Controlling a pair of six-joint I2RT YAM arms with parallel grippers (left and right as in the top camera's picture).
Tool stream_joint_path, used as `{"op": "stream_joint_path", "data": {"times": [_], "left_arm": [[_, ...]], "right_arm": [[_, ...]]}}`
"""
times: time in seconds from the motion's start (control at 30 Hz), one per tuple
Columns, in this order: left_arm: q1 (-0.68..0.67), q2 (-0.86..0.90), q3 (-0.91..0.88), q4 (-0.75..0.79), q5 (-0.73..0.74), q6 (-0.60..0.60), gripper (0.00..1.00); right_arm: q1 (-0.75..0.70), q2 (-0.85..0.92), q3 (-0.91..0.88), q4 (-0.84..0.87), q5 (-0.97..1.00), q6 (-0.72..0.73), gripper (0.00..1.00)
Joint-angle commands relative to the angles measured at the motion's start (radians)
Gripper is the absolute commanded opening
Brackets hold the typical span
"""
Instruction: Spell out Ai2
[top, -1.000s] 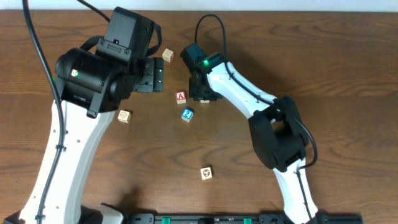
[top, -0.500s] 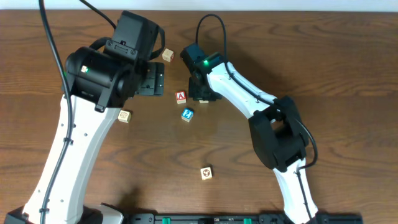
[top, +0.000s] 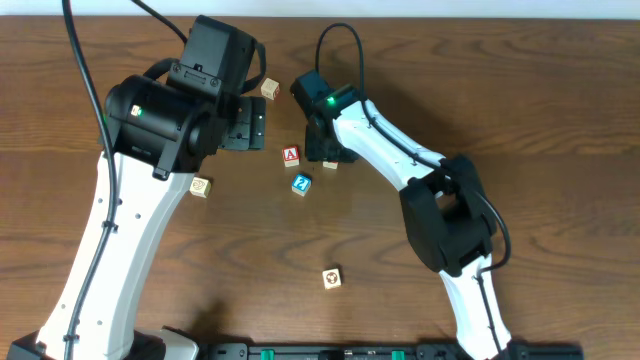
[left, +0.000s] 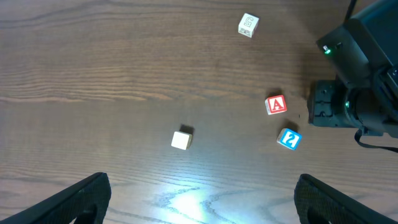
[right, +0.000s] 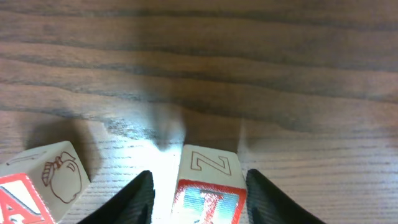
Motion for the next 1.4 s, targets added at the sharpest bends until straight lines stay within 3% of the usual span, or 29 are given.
{"op": "stream_joint_path", "data": {"times": [0.0,0.2,0.37,0.63,0.83,1.0,1.07,1.37], "left_arm": [[-0.003,0.007,-0.005,0.0,-0.017,0.006,0.95],[-0.003,0.007,-0.005,0.0,-0.017,0.006,0.95],[-0.003,0.007,-0.005,0.0,-0.011,0.007,0.95],[-0.003,-0.012,-0.07,0.044,0.029,0.01,0.95],[-0.005,-0.106,-0.356,0.317,0.067,0.016,0.96],[-0.005,-0.123,-0.65,0.575,0.112,-0.019,0.95],[-0.005,-0.101,-0.734,0.654,0.153,-0.064,0.95],[-0.014,0.126,-0.793,0.851,0.231,-0.22,0.95]], "right_arm": [[-0.005,-0.048,-0.009,0.01,0.038,0.004,0.54],[-0.032,-0.196,-0.009,-0.015,0.092,0.009,0.69],[-0.039,-0.349,-0.012,-0.168,0.248,0.117,0.7],[-0.057,-0.643,-0.193,-0.198,0.336,0.12,0.8],[-0.105,-0.903,-0.486,-0.179,0.34,0.117,0.83],[-0.123,-1.113,-0.687,-0.138,0.347,0.117,0.99],[-0.132,-1.162,-0.727,-0.138,0.347,0.117,0.99],[-0.171,-1.187,-0.751,-0.171,0.312,0.117,0.99]]}}
